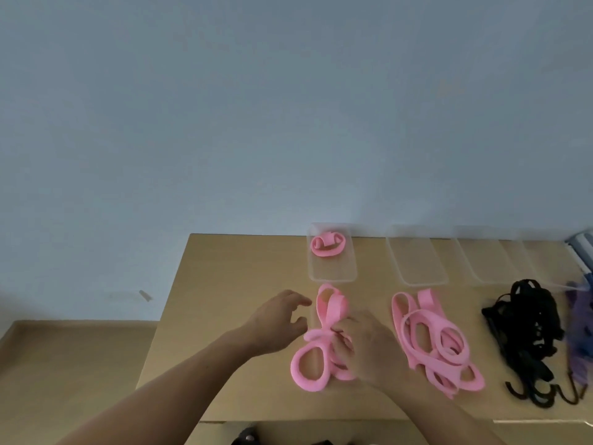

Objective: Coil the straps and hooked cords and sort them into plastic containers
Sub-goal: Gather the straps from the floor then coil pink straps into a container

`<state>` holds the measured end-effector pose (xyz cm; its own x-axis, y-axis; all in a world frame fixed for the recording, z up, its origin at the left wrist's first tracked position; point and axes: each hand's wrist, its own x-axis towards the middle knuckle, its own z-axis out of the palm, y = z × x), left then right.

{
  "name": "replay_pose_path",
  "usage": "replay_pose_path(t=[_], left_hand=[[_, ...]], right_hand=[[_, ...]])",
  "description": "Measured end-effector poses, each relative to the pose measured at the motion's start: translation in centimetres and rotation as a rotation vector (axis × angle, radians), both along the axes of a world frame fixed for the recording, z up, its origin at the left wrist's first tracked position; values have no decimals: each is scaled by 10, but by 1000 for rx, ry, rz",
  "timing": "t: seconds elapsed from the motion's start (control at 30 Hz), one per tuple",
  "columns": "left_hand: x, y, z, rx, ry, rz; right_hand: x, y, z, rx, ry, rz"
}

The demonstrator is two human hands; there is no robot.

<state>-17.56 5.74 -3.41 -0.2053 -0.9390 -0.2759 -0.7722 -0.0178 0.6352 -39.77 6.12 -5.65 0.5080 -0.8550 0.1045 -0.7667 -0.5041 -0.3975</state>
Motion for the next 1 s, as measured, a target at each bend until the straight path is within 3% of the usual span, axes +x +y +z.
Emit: replay_pose_path(t=[0.33,0.47,0.77,1.0], left_hand=[[-38,-23,82,-57,623,134],[-42,-27,103,-62,855,216],[-43,-18,117,49,852,150],[-44,-14,128,198,945,204]], right_hand=[[-13,-44,108,-69,-510,-144],[-10,-49,132,23,-688,-126],[-6,-49,146,91,-673,-119],[0,-40,146,-194,-621,-51]])
